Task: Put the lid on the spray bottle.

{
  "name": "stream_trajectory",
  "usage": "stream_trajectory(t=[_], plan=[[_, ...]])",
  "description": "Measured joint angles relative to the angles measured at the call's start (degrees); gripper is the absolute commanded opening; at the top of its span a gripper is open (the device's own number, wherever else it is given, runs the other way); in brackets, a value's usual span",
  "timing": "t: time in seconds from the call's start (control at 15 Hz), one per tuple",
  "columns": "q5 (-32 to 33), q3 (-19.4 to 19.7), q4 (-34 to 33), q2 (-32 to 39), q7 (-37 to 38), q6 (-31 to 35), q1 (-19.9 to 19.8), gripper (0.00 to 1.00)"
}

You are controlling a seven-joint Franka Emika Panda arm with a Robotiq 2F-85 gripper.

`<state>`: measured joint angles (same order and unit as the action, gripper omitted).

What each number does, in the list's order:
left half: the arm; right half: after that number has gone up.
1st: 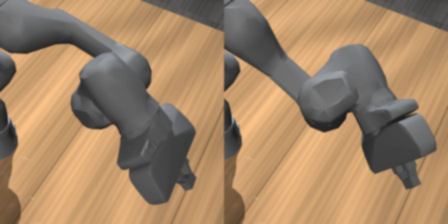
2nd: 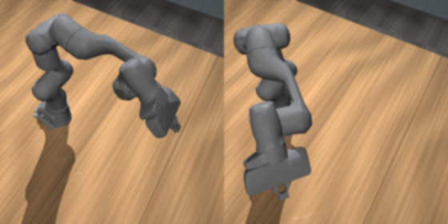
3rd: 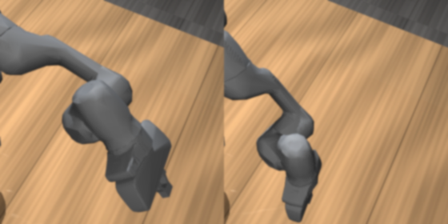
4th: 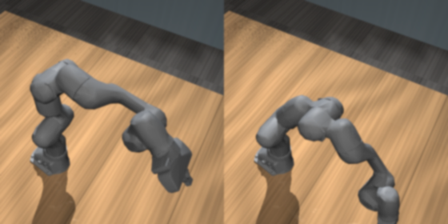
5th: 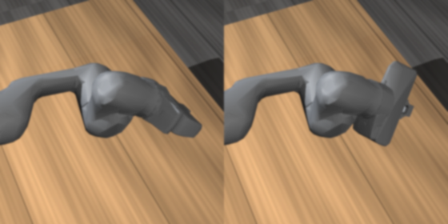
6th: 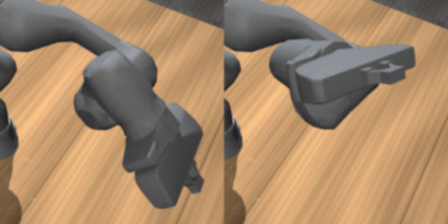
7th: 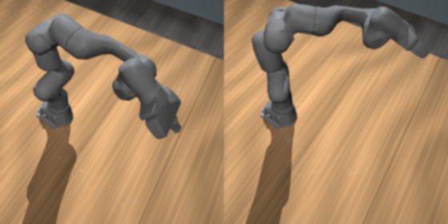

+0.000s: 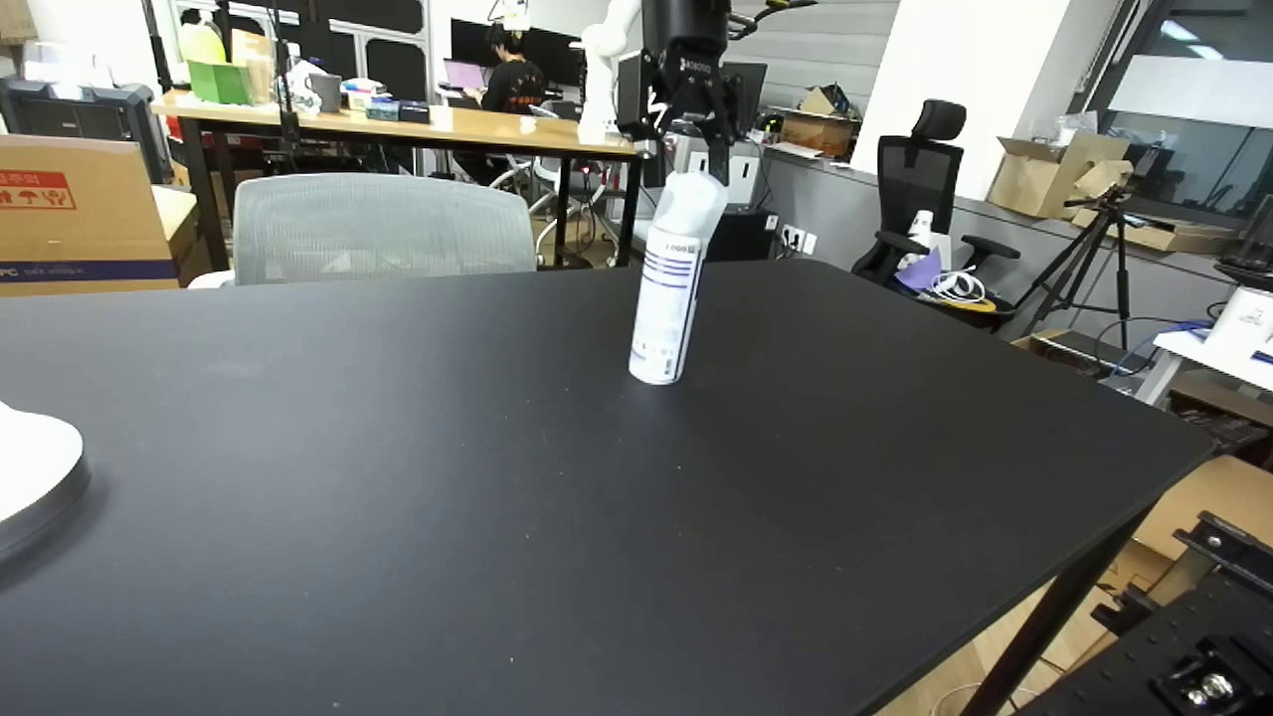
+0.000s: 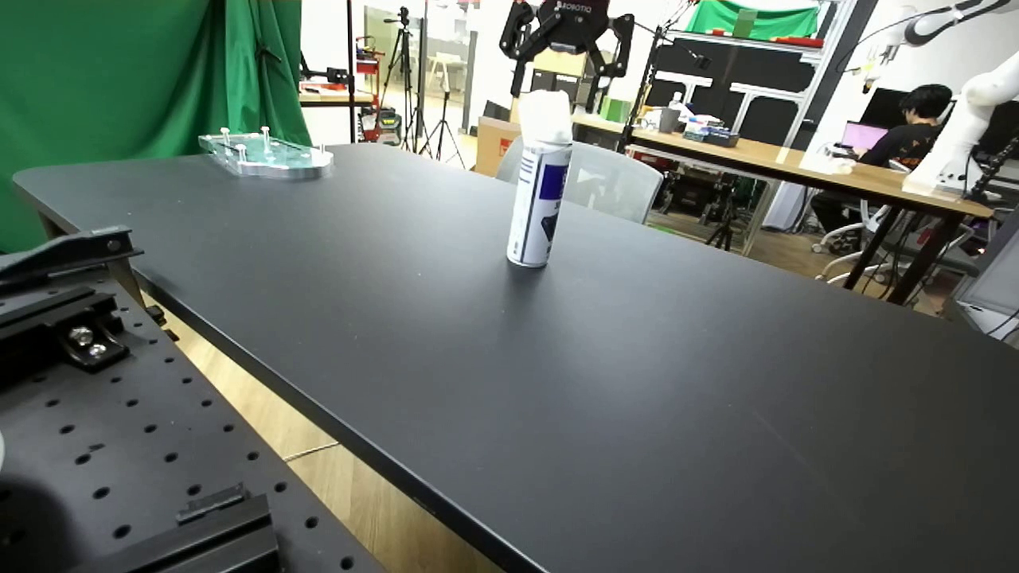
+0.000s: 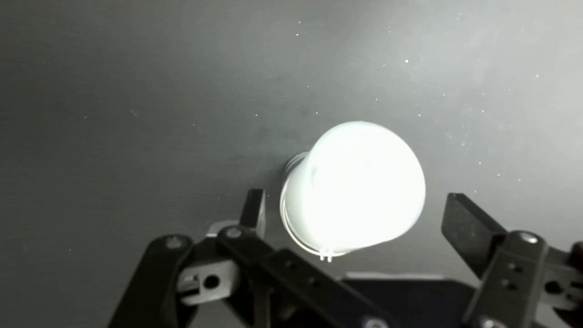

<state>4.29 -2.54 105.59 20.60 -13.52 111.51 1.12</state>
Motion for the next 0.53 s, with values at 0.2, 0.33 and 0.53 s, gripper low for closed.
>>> stream_trajectory(t=[0.2, 0.33, 0.53], plan=[[0.63, 0.00, -0.03, -0.21, 0.05, 0.52, 0.33, 1.00], [2.50, 0.00, 0.13, -0.85, 0.56, 2.20, 0.99, 1.00], [6.14, 0.00, 1.09, -3.02, 3.53, 6.32, 2.47, 1.00]])
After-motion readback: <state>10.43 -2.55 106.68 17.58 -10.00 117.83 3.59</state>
